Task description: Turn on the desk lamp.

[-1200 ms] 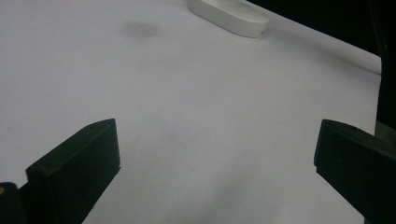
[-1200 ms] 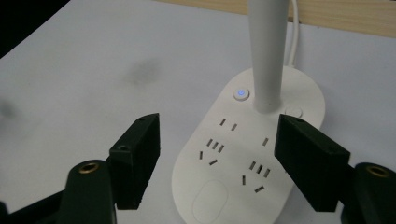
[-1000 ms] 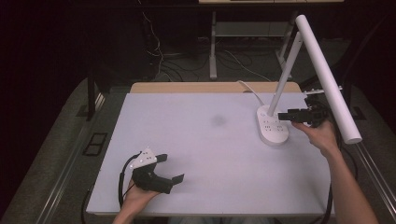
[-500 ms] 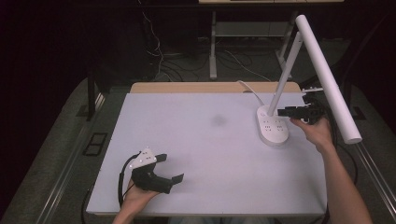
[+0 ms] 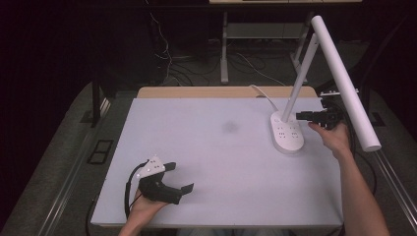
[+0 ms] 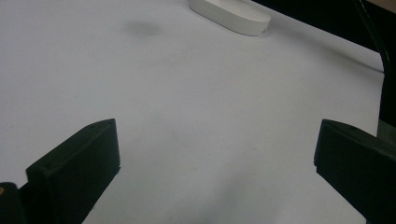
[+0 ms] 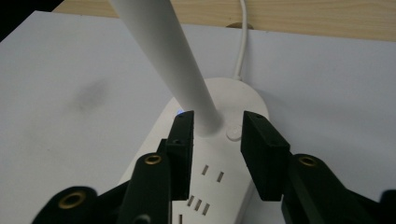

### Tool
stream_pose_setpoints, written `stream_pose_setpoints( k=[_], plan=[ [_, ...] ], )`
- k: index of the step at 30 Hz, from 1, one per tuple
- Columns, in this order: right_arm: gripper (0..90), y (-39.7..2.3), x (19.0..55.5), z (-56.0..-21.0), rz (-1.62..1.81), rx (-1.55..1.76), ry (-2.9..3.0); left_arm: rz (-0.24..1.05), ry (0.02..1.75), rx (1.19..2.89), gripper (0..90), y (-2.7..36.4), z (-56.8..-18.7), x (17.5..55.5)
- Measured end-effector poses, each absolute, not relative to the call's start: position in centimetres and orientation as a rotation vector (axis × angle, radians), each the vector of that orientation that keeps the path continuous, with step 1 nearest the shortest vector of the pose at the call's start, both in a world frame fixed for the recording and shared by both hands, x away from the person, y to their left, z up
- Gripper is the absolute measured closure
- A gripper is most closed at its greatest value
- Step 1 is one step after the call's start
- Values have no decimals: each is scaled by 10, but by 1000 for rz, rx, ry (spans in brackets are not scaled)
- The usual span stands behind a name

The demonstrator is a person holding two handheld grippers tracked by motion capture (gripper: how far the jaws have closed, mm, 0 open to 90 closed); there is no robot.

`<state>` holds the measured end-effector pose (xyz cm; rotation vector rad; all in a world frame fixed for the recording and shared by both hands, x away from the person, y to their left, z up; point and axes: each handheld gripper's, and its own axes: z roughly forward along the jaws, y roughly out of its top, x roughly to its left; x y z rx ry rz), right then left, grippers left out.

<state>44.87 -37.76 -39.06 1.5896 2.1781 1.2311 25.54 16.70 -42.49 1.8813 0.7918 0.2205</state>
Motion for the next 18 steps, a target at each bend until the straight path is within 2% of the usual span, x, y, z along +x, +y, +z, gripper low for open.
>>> stream_pose_setpoints(
  k=[9, 12, 18],
  plan=[
    [797, -382, 456, -395, 1220, 1629, 2168, 224, 794, 1879, 0, 167, -425, 255],
    [874, -383, 460, -401, 1209, 1655, 2164, 224, 795, 1877, 0, 167, -425, 255],
    [895, -383, 465, -408, 1194, 1684, 2150, 223, 798, 1877, 0, 168, -425, 255]
  ],
)
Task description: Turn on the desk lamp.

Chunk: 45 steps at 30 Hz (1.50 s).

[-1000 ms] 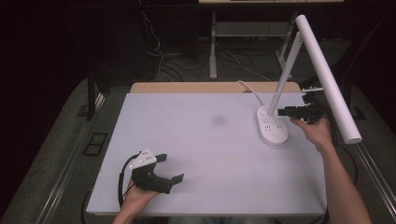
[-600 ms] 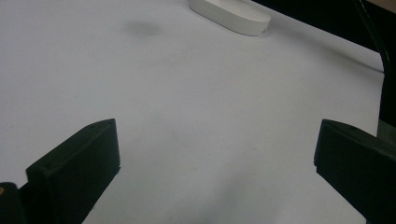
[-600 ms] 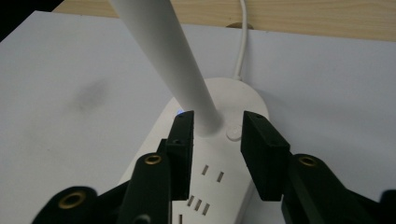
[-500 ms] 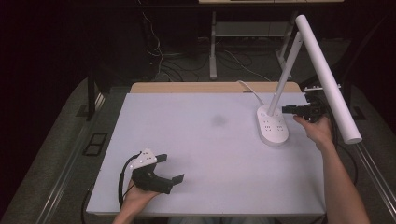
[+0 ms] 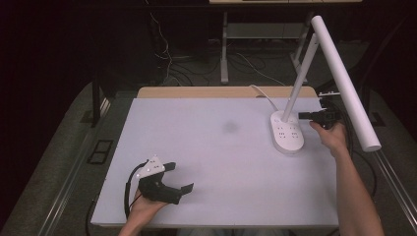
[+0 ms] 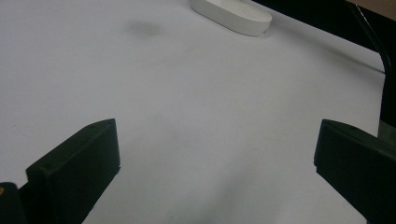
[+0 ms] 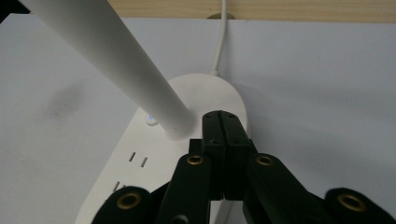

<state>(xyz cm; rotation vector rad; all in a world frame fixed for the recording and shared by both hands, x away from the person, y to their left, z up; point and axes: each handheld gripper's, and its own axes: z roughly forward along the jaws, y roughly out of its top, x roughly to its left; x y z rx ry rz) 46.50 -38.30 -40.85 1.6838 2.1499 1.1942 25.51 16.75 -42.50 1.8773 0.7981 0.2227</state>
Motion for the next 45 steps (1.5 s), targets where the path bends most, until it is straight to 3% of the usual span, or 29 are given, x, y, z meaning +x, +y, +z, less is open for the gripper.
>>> stream_pose_setpoints(
  k=[45],
  plan=[
    [898, -369, 477, -432, 1264, 1740, 2109, 226, 803, 1878, 0, 168, -426, 255]
  ],
)
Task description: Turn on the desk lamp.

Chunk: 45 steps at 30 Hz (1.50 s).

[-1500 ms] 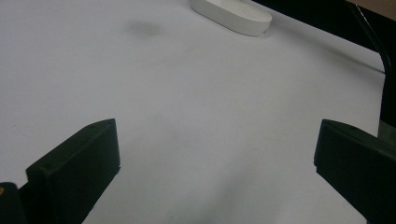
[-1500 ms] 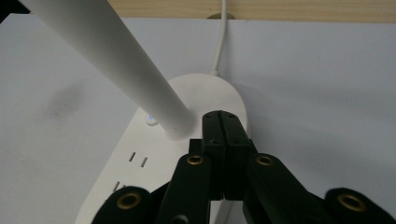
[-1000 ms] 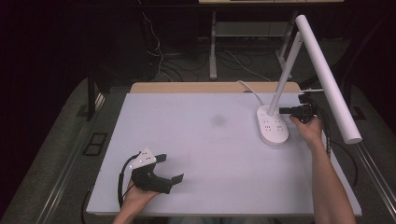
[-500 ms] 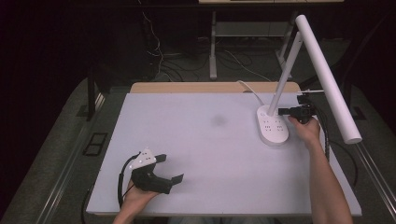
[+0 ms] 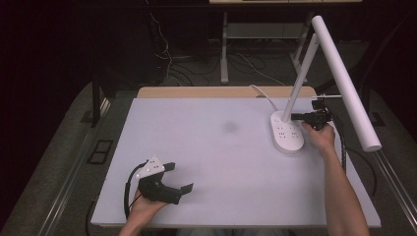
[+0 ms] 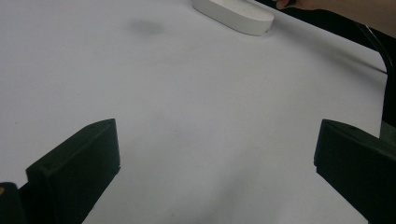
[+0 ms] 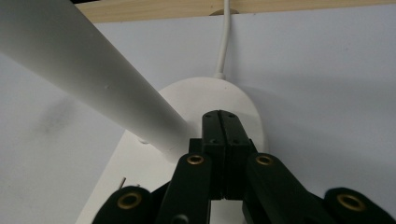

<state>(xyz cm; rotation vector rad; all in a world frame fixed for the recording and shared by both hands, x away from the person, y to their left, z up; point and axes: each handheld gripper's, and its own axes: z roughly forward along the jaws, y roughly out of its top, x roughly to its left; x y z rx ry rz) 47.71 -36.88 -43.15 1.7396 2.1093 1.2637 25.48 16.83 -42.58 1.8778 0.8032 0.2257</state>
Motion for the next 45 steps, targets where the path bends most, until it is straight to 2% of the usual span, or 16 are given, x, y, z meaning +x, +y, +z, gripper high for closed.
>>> stream_pose_setpoints(
  k=[45],
  plan=[
    [900, -349, 472, -426, 1133, 1764, 2043, 227, 800, 1873, 0, 170, -425, 254]
  ],
)
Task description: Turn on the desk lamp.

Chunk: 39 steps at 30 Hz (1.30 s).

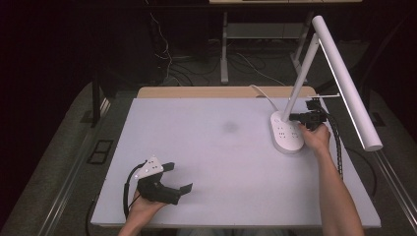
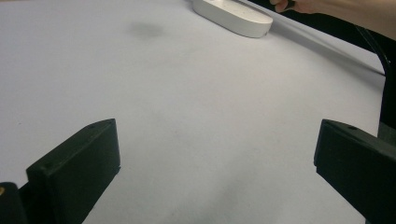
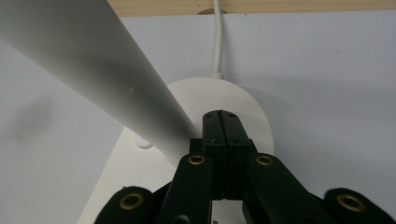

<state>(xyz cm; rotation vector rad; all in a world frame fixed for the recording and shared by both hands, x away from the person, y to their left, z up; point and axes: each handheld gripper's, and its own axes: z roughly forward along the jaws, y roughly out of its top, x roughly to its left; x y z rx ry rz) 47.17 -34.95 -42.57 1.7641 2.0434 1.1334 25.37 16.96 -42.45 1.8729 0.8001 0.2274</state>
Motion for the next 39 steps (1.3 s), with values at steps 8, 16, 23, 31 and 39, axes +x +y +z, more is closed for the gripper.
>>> stream_pose_setpoints(
  k=[8, 16, 23, 31, 39],
  plan=[
    [898, -351, 469, -426, 1131, 1769, 2043, 230, 799, 1874, 0, 169, -424, 253],
    [896, -351, 461, -414, 1120, 1716, 2063, 225, 804, 1869, 0, 168, -425, 254],
    [896, -359, 448, -397, 1132, 1701, 2040, 223, 798, 1868, 0, 169, -424, 253],
    [896, -358, 429, -388, 1139, 1695, 2042, 220, 797, 1862, 0, 169, -424, 253],
    [895, -352, 402, -383, 1192, 1677, 2029, 216, 792, 1855, 0, 169, -423, 253]
  ],
)
